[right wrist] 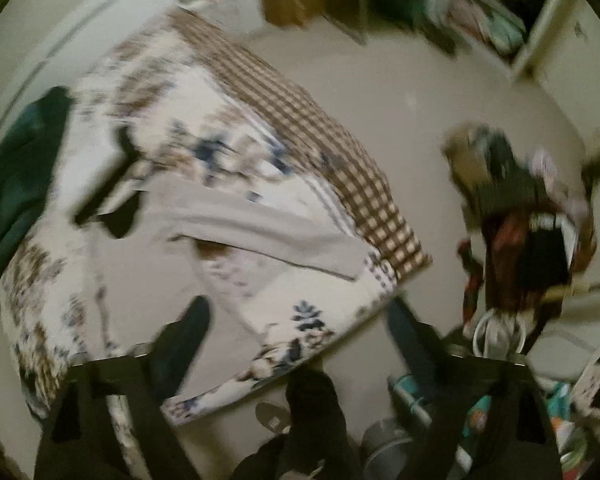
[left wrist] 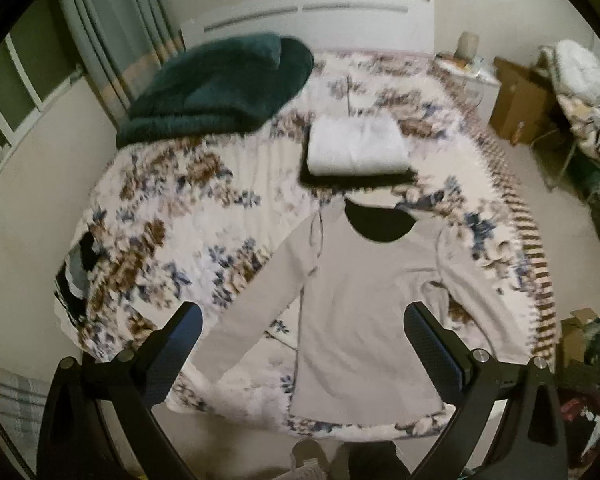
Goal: Fold small clothes
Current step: 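Grasp the grey shirt's sleeve cuff with the right gripper and lift it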
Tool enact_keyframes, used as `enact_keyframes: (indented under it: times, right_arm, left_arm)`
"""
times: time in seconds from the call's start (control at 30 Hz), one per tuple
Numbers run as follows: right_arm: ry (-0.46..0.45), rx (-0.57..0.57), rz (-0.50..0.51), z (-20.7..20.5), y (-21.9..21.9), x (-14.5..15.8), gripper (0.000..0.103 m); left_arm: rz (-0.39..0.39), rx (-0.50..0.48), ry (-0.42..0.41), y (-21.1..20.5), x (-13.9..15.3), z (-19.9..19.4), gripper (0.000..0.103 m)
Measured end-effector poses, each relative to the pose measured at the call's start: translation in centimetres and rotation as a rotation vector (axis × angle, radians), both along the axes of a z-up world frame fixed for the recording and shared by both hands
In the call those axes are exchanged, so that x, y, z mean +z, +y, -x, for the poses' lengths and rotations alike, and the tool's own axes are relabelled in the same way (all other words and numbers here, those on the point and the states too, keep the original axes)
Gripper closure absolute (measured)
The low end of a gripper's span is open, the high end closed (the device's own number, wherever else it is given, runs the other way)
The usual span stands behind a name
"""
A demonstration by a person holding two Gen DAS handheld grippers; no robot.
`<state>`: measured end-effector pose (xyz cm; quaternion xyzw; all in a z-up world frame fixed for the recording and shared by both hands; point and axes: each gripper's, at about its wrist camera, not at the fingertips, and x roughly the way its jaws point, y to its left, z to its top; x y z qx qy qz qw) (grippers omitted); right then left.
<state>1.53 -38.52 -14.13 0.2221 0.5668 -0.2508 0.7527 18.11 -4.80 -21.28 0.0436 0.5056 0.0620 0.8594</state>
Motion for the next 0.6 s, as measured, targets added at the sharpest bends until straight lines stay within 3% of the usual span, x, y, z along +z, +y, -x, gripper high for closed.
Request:
enact_keyframes:
  times: [0.03, 0.23, 0.3, 0.33, 0.37, 0.43, 0.47, 0.6]
  right_arm:
    - [0.021, -0.024, -0.024, -0.1, -1.7, -3.0, 0.032]
    - [0.097, -0.207, -0.176, -0.9, -10.5, -20.2, 0.032]
    - [0.119, -0.299, -0.226, -1.4, -14.0, -27.9, 0.032]
    - [0.118, -0.301, -0.227, -1.5, -14.3, -28.3, 0.032]
    - [0.131, -0.363, -0.267, -1.3, -15.7, -32.4, 0.032]
    - [0.130, -0.401, -0.291, -1.2, -16.4, -34.4, 0.032]
    - [0.120, -0.465, -0.321, -0.9, -17.1, -37.1, 0.032]
    - [0.088, -0.509, -0.308, -1.9, -17.6, -40.8, 0.031]
  left_arm:
    - [-0.007, 0.008, 0.021, -0.3, -1.8, -0.7, 0.000]
    - [-0.036, 0.021, 0.136, -2.4, -13.6, -4.4, 0.000]
    - [-0.053, 0.041, 0.161, -2.7, -17.3, -5.4, 0.000]
    - [-0.054, 0.052, 0.174, -2.7, -18.7, -5.8, 0.000]
    - [-0.053, 0.068, 0.196, -2.8, -20.5, -6.2, 0.000]
    - [-0.047, 0.092, 0.227, -2.6, -23.0, -6.8, 0.000]
    - [-0.035, 0.099, 0.238, -2.5, -24.2, -7.2, 0.000]
    - [-0.038, 0.073, 0.240, -2.6, -27.1, -7.9, 0.000]
